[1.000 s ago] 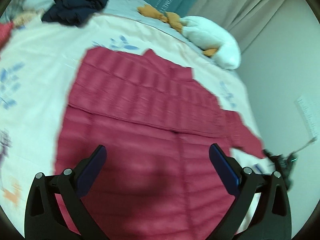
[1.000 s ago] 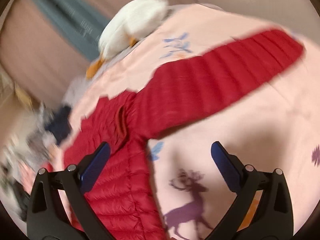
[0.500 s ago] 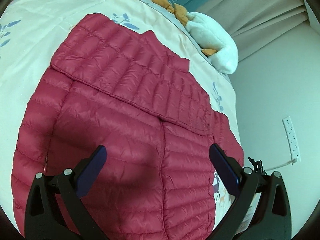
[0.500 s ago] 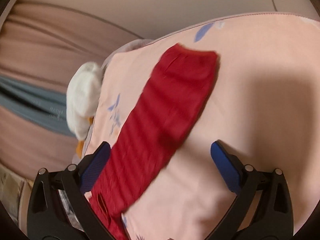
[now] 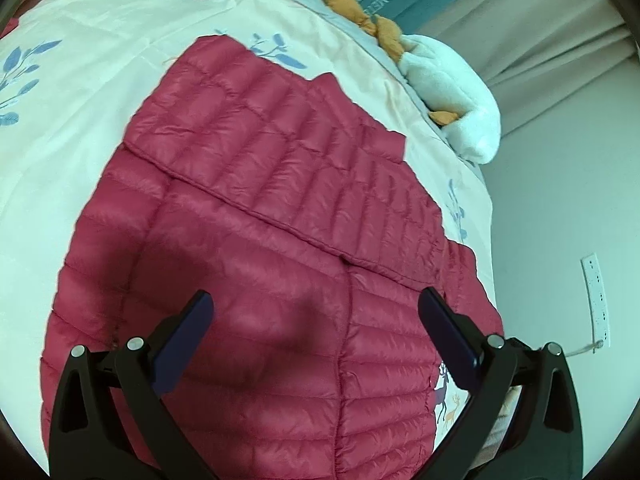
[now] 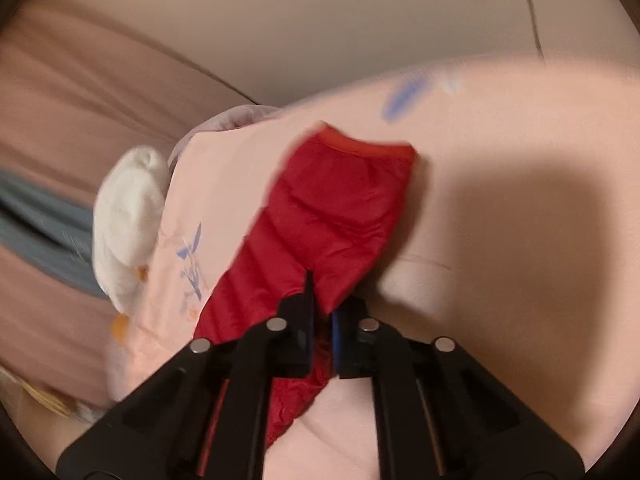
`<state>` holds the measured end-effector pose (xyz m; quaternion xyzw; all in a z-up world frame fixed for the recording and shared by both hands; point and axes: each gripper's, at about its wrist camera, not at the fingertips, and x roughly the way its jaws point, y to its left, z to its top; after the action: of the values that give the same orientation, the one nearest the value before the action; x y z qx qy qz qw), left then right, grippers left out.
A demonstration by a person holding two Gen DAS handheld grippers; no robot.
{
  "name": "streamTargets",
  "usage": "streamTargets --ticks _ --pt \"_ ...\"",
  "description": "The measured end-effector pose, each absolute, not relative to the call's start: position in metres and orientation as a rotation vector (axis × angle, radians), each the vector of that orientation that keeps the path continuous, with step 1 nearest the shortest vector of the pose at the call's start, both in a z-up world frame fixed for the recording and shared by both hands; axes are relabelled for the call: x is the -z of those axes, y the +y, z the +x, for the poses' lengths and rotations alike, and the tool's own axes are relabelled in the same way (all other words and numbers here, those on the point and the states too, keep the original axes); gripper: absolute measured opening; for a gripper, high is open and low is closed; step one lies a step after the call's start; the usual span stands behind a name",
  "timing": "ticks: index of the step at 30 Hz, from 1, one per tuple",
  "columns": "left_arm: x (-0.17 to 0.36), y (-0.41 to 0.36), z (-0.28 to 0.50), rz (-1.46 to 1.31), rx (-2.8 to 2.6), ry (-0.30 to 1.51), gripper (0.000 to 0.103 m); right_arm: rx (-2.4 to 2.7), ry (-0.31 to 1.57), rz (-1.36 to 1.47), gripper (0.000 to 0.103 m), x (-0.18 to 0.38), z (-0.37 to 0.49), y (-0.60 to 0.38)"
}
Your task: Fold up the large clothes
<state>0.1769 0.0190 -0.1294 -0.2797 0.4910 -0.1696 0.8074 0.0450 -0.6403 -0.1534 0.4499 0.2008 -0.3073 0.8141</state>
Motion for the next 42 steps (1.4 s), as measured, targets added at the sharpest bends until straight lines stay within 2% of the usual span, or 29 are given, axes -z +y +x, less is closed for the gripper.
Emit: streamTargets --ticks 7,13,16,22,30,34,35,36,37,38,39,40,41,42 --pt "0.126 0.023 0.189 -0.714 0.453 1.061 0.102 0.470 0.319 0.506 0.005 0.019 0.080 -0.535" --pt "0.115 0.018 0.198 -0.858 0.557 1.034 0.102 0.231 0.316 0.208 0.005 -0.030 0.129 -0.397" --pt "0.113 0.017 0.206 -0.960 0.636 1.017 0.102 0.098 0.376 0.107 0.005 -0.020 0.154 -0.323" --pt "0.130 0.024 0.220 -1.130 0.700 1.000 0.102 -0.053 0.513 -0.119 0.005 0.050 0.198 -0.194" --pt "0.174 0.020 0.246 -1.202 0.703 1.083 0.102 -0.145 0.622 -0.324 0.006 0.132 0.190 -0.109" --pt "0.182 0.018 0.258 -1.204 0.699 1.087 0.102 -0.200 0.642 -0.336 0.010 0.147 0.186 -0.095" --pt "0.181 0.018 0.259 -1.189 0.694 1.082 0.102 -0.204 0.646 -0.331 0.013 0.146 0.186 -0.095" --pt "0.179 0.019 0.259 -1.167 0.676 1.072 0.100 -0.212 0.652 -0.317 0.015 0.146 0.187 -0.097" --pt "0.177 0.018 0.259 -1.152 0.665 1.065 0.090 -0.212 0.653 -0.308 0.026 0.147 0.189 -0.096" --pt "0.174 0.017 0.259 -1.124 0.648 1.055 0.081 -0.208 0.652 -0.288 0.043 0.145 0.188 -0.099" --pt "0.172 0.017 0.259 -1.107 0.641 1.052 0.067 -0.203 0.648 -0.266 0.053 0.141 0.186 -0.103" --pt "0.168 0.016 0.260 -1.076 0.628 1.043 0.054 -0.205 0.642 -0.249 0.068 0.139 0.184 -0.106" --pt "0.165 0.017 0.260 -1.041 0.613 1.035 0.047 -0.210 0.632 -0.220 0.073 0.135 0.179 -0.111" --pt "0.160 0.015 0.260 -0.987 0.595 1.026 0.032 -0.219 0.623 -0.192 0.073 0.129 0.173 -0.118"
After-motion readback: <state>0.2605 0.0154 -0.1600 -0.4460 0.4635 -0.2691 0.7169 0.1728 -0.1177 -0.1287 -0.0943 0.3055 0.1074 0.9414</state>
